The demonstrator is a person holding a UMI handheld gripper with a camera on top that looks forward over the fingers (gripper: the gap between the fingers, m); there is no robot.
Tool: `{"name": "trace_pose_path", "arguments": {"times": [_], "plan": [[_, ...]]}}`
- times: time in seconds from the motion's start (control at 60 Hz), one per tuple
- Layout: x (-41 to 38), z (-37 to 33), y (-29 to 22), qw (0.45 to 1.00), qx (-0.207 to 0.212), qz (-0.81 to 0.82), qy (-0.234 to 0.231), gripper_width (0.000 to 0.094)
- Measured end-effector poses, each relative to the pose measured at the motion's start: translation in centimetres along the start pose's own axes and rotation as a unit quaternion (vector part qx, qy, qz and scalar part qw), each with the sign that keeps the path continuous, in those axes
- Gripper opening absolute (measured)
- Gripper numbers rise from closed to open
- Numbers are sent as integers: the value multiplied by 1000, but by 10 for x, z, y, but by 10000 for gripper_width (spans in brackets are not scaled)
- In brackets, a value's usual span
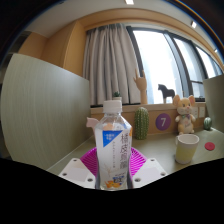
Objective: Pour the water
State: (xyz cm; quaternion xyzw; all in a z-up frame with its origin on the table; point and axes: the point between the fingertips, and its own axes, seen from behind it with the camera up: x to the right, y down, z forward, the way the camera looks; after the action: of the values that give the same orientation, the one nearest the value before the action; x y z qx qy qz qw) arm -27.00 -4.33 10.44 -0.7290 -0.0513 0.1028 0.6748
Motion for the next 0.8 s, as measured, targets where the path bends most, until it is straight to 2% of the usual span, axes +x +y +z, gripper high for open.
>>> {"name": "trace_pose_path", "arguments": {"times": [0.15, 0.283, 0.517, 0.8], "plan": [[32, 10, -26, 987, 16, 160, 7, 362], [65, 23, -54, 937, 46, 345, 1, 362], [128, 38, -89, 776, 115, 619, -17, 360], [179, 57, -99, 571, 168, 803, -28, 359]]}}
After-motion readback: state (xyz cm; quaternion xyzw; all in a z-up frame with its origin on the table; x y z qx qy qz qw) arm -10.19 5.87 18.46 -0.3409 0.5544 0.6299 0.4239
